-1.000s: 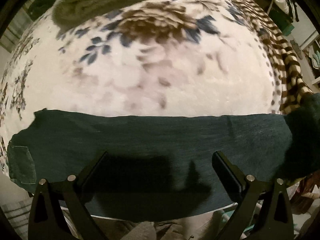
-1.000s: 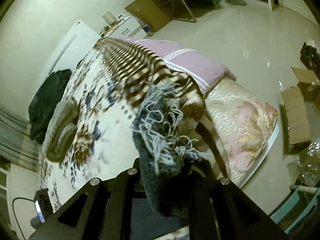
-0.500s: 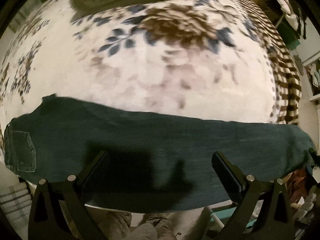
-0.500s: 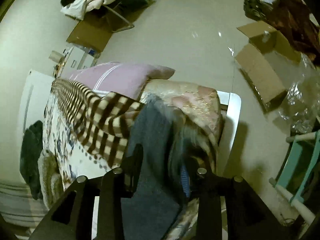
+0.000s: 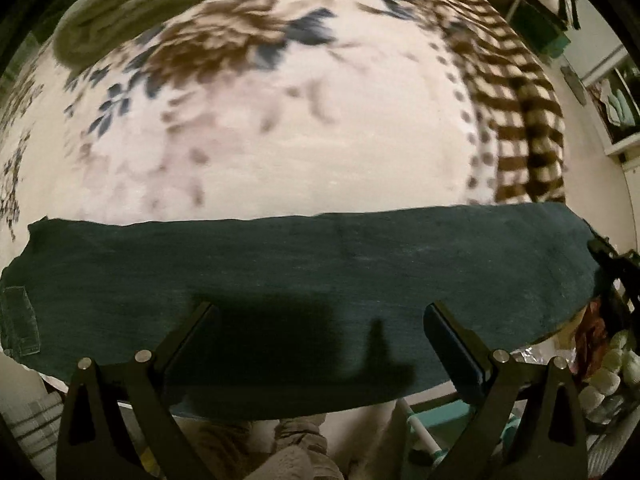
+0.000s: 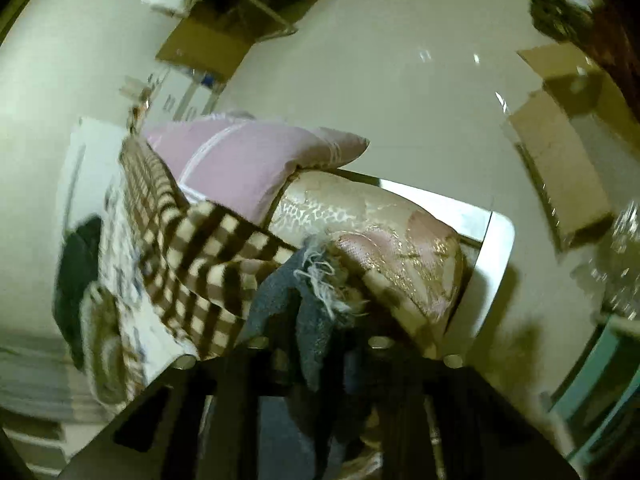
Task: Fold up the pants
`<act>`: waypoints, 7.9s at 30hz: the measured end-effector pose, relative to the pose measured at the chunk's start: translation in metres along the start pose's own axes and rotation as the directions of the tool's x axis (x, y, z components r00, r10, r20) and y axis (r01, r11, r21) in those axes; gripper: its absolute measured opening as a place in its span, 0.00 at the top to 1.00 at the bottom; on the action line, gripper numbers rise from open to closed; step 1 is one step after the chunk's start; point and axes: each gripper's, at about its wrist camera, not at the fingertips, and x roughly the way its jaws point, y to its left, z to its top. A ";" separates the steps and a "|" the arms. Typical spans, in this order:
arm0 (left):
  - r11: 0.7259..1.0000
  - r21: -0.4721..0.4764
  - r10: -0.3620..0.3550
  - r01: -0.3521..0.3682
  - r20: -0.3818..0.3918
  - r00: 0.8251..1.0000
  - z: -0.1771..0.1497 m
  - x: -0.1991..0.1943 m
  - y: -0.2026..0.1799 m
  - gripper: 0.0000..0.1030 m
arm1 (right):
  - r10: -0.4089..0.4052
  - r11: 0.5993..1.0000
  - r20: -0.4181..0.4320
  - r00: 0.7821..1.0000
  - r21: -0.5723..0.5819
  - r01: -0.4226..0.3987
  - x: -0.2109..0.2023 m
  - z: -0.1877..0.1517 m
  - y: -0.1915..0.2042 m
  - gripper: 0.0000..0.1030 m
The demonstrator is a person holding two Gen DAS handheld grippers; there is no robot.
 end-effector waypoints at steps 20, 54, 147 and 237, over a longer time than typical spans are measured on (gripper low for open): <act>0.950 -0.312 0.018 0.007 0.078 0.997 -0.047 -0.079 0.170 0.00 | 0.135 0.842 -0.232 0.963 -0.486 -0.235 -0.008 -0.211 0.218 0.88; 0.975 -0.223 0.016 -0.016 -0.002 1.000 -0.042 0.032 0.281 0.98 | -0.180 0.852 -0.331 0.926 -0.523 -0.021 0.050 -0.331 0.203 0.19; 0.879 -0.390 -0.256 0.274 0.099 0.962 -0.086 -0.022 0.356 0.12 | -0.519 0.555 -0.167 0.839 -0.812 0.182 0.085 -0.356 0.299 0.00; 0.912 -0.205 -0.252 0.356 0.407 0.878 -0.081 -0.056 0.186 0.76 | -0.376 0.749 -0.287 0.881 -0.654 0.106 0.034 -0.283 0.180 0.00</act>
